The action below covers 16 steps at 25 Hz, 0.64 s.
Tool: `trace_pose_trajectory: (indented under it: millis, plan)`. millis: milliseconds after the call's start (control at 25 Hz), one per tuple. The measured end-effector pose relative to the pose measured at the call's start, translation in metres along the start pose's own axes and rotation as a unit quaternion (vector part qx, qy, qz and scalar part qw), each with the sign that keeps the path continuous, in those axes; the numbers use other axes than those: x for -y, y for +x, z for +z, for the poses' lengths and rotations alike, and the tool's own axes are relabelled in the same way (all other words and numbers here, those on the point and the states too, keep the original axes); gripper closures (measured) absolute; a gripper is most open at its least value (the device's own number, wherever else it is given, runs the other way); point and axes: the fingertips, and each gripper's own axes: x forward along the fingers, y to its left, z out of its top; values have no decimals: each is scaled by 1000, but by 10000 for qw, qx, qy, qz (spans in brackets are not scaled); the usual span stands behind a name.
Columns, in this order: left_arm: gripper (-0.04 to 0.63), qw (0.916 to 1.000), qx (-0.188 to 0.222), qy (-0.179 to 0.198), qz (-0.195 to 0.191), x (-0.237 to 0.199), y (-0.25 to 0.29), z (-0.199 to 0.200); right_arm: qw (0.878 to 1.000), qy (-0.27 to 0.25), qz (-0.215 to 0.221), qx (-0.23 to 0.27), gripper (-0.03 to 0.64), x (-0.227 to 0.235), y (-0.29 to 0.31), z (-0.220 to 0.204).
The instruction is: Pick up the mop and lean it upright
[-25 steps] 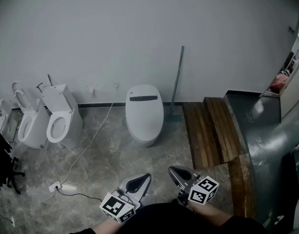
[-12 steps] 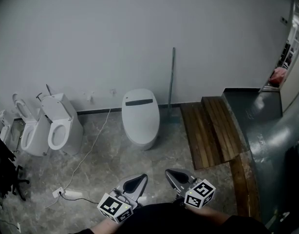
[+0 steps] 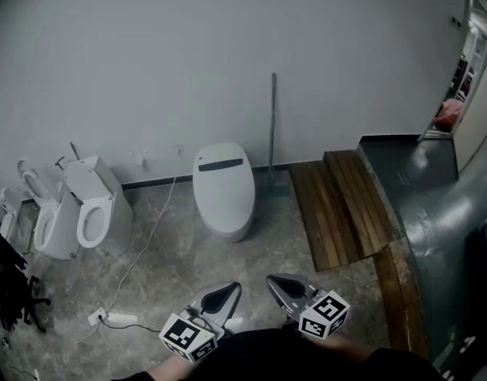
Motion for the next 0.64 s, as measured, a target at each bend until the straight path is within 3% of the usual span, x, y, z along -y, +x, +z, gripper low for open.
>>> trace_pose_trajectory:
  millis: [640]
  plan:
    - [575,10000,-16,24,-37,7,4,0,9999,-103,-106,24,614,2,-9,2]
